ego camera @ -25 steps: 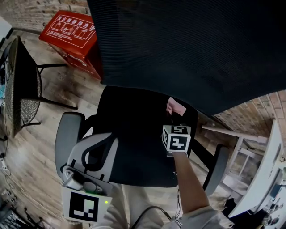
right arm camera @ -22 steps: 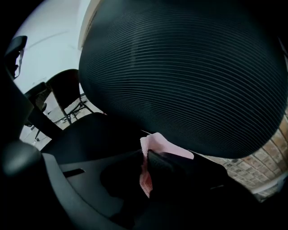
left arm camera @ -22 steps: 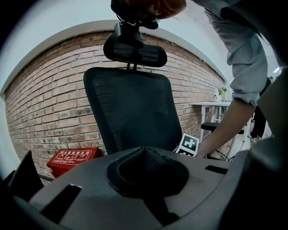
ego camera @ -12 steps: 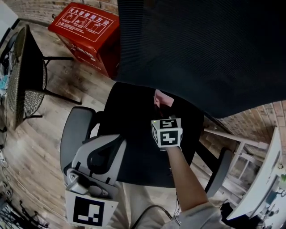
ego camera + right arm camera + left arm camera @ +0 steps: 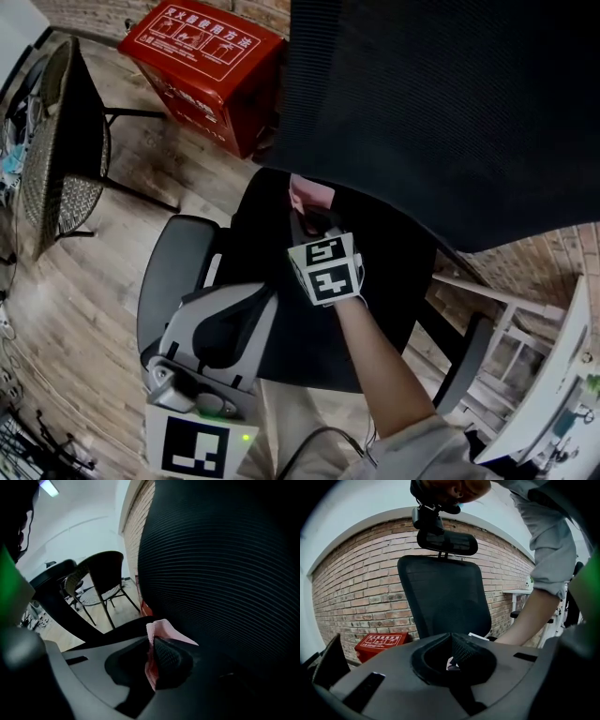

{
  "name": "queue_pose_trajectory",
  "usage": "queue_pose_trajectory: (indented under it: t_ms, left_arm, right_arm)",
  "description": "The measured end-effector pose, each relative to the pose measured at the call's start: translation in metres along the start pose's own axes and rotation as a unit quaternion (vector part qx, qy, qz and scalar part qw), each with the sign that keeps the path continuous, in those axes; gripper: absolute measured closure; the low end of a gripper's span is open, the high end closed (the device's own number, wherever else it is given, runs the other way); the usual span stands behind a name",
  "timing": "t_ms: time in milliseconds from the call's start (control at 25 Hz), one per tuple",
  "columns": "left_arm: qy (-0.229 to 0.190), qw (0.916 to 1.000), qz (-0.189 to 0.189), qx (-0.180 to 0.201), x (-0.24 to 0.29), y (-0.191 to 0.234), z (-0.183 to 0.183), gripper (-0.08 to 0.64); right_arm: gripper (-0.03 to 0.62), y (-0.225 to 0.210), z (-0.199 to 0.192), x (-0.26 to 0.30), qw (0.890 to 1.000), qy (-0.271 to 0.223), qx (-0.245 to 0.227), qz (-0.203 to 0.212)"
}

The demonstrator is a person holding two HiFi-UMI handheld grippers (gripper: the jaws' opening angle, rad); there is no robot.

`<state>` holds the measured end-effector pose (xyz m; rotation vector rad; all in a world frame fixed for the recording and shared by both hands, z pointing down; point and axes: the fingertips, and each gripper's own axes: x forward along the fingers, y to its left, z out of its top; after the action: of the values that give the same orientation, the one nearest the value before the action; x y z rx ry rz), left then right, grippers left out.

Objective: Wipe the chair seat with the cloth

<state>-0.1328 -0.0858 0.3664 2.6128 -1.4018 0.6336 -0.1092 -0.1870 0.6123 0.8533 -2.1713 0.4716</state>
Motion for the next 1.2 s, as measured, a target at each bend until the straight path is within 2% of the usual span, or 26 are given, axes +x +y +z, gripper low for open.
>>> queue_pose_trajectory:
  t_ms: [200, 520, 840, 1200]
  left_arm:
    - [-0.005, 1.0, 0.003, 0.001, -0.006, 0.005, 0.002, 0.541]
    - [0.003, 1.0, 0.001, 0.0, -0.013, 0.008, -0.002, 0.541]
    - [0.007, 0.9999, -0.006, 0.006, -0.013, 0.006, -0.006, 0.541]
    - [0.014, 0.9997, -0.015, 0.013, -0.004, -0.007, -0.009, 0.541]
  right_arm:
    - [0.537, 0.039, 0.012, 0.005, 0.999, -0.008, -0.021, 0.039]
    - [0.537, 0.087, 0.013, 0.006, 0.992, 0.001, -0.088, 0.095]
    - [0.537, 0.078, 0.001, 0.002, 0.995, 0.015, -0.076, 0.066]
    - [0.537, 0.048, -0.043, -0.019, 0.998, 0.036, -0.045, 0.033]
